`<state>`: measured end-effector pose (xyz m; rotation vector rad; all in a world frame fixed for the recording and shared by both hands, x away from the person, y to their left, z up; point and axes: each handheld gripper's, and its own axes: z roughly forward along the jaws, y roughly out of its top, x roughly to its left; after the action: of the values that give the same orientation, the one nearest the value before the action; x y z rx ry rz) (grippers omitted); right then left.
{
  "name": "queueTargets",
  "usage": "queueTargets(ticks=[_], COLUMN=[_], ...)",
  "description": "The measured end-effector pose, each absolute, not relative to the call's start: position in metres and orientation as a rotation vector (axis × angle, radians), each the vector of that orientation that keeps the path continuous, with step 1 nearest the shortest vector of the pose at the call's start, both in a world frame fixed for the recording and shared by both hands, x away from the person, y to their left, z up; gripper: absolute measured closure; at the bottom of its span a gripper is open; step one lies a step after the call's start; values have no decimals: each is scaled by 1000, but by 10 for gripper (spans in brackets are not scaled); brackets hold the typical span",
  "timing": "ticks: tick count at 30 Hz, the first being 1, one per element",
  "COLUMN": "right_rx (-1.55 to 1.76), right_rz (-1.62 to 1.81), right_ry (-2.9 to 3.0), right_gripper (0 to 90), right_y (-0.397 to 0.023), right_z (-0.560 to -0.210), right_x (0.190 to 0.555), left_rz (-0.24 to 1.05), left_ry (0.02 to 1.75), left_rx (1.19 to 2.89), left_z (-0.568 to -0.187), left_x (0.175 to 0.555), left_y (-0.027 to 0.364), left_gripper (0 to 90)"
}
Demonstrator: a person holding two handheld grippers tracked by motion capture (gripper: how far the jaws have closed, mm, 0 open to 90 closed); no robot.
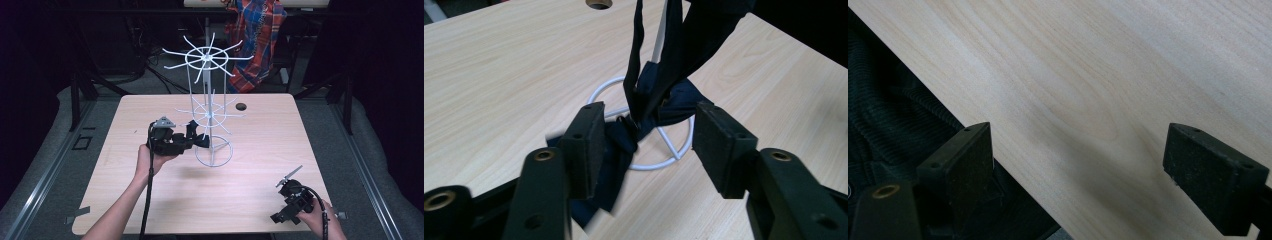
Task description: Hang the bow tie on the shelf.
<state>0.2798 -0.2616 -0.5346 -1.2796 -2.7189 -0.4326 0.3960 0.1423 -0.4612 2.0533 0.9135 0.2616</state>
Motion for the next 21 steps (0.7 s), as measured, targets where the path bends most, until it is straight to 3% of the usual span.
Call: queueTargets(ticks=[9,21], right_rx=[-1282,-1279], right_rz=[-441,-448], right_ry=[-2712,-2716], right_gripper=[123,123], right_y=[-262,-262], right_z=[-534,-534], right_x=[280,280], left_rz=[278,278], left_ry=[921,934], left_rx=[2052,2052], left_z=[-457,-457], left_x=[393,388], left_y=[146,162], left_gripper=[341,258])
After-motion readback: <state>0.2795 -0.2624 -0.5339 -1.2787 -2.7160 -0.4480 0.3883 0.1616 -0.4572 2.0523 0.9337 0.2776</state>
